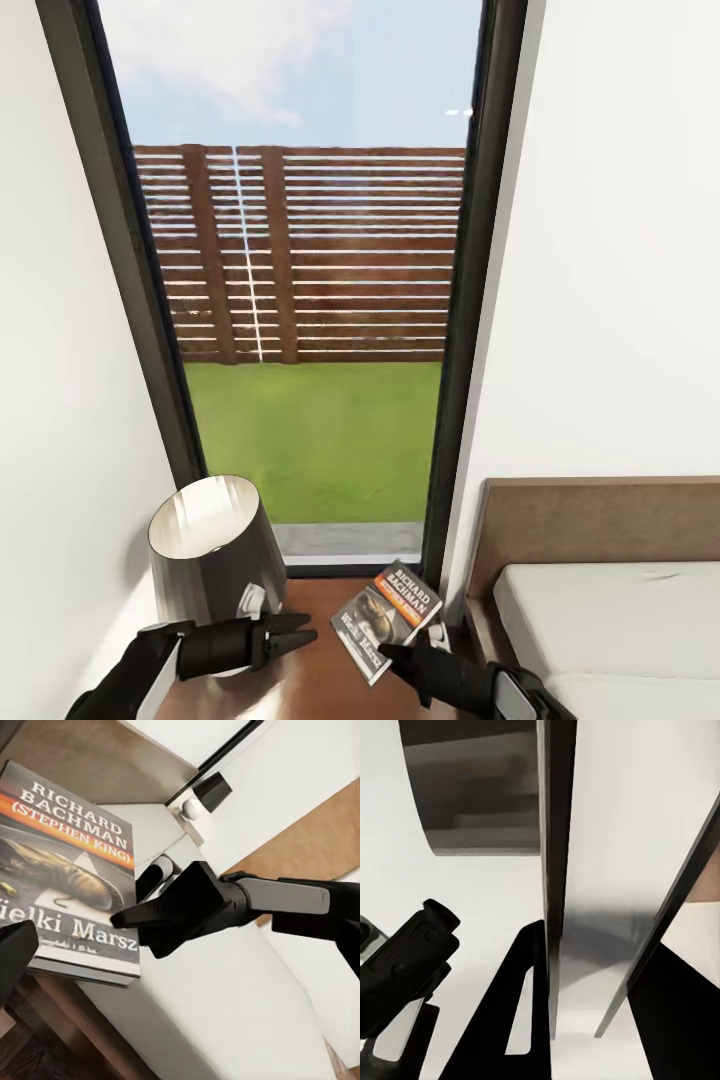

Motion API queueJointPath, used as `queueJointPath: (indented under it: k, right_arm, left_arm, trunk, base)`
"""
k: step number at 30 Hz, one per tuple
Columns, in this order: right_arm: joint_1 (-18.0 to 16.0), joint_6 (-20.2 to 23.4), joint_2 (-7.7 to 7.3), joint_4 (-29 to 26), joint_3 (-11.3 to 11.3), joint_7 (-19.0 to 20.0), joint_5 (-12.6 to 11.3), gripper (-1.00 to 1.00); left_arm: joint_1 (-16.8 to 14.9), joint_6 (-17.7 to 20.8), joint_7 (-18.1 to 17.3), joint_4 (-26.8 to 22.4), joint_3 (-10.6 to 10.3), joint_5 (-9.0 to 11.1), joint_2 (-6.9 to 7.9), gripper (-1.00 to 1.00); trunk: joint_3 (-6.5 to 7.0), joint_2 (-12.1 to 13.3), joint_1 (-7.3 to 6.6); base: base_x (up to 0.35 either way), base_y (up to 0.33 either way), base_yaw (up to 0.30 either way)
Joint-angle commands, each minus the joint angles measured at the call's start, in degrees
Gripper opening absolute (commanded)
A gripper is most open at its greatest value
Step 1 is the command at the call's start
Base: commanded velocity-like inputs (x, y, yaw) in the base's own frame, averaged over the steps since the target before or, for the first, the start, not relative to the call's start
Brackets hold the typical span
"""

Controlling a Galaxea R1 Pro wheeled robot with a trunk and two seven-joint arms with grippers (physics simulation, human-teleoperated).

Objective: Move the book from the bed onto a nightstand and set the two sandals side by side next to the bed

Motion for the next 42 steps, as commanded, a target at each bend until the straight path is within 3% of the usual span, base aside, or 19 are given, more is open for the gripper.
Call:
queueJointPath:
  k: [1,12,42]
  right_arm:
    - [-0.03,0.48,0.02,-0.02,-0.13,0.10,-0.70,-1.00]
    - [-0.03,6.39,0.26,-0.10,-0.06,0.01,-1.83,-1.00]
    - [-0.03,6.32,0.32,0.07,0.23,-0.12,-1.40,-1.00]
  left_arm:
    - [-0.04,0.58,-0.13,0.03,0.00,0.12,-0.07,1.00]
    - [-0.04,0.53,-0.06,0.10,0.00,0.12,-0.19,1.00]
    - [-0.04,0.60,-0.29,0.10,0.00,0.12,-0.28,1.00]
  trunk:
    - [-0.08,-0.06,0.01]
    - [-0.08,-0.06,0.01]
    - [-5.47,-12.09,6.60]
  base:
    - [0.000,0.000,0.000]
    - [0.000,0.000,0.000]
    - [0.000,0.000,0.000]
